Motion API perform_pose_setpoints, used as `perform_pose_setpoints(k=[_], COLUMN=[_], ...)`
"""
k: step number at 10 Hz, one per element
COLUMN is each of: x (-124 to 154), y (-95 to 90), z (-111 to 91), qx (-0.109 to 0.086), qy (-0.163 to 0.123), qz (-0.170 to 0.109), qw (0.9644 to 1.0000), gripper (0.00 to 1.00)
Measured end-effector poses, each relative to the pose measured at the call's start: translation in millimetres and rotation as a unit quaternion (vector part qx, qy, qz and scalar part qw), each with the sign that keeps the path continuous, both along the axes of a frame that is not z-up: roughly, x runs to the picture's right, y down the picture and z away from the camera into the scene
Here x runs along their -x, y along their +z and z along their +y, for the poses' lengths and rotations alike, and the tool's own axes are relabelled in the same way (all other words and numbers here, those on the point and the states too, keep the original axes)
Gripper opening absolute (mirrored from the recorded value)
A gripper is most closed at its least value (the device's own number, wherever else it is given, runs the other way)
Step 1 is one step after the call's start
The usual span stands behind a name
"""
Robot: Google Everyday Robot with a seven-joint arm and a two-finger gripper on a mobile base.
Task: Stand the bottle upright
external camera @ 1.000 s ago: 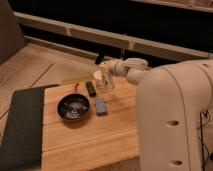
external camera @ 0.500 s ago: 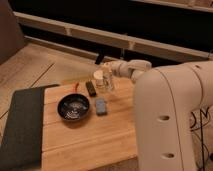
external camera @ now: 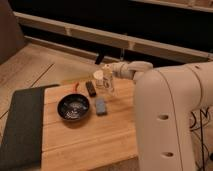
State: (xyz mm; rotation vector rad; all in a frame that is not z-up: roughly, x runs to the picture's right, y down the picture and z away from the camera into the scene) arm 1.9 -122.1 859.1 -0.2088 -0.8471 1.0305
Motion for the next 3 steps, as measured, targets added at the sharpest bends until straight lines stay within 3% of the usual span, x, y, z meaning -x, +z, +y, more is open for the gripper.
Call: perform_pose_setpoints(k=[3], x=[1.5], y=[4.1], z=[2.6], qx=[-0.003], qy=[-0.013], qz=[0.001], qw=[0.9999], gripper=[0.00])
